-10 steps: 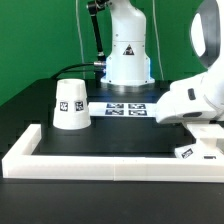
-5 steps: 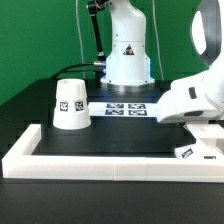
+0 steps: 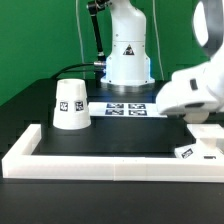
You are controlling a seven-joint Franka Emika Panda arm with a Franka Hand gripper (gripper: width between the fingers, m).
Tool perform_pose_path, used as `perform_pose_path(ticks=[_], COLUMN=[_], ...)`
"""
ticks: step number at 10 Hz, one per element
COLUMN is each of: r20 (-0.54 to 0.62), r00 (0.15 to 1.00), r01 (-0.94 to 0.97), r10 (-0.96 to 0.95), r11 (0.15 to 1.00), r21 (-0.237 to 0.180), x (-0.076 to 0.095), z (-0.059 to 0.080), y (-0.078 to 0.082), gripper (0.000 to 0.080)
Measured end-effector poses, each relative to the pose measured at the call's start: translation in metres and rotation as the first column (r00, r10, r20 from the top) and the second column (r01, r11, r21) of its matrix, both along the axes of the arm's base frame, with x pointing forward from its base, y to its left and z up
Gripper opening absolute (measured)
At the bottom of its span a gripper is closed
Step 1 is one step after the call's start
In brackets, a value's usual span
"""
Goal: Assemble lamp
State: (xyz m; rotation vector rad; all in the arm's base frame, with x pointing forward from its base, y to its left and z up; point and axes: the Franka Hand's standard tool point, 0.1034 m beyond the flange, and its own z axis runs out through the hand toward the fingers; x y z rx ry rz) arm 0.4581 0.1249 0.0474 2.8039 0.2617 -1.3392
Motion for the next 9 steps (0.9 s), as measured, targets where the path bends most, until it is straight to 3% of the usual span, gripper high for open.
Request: perform_pose_path(ticks=[3, 5, 6, 9], r20=[0.023, 0.028, 0.127, 0.326], r00=[1.000, 1.000, 0.992, 0.945], r01=[-0.006, 0.000, 0.004, -0.004], r10=[0.006, 0.000, -0.007, -0.017], r11=[1.000, 1.000, 1.000, 0.998], r21=[0.010, 0.010, 0.025, 0.064], x=[0.006, 0.003, 0.015, 0.022], z=[0.041, 0.040, 0.036, 0.040], y=[-0.002, -0.005, -0.002, -0.006], gripper=[0.0576, 0.0576, 0.0576, 0.0576])
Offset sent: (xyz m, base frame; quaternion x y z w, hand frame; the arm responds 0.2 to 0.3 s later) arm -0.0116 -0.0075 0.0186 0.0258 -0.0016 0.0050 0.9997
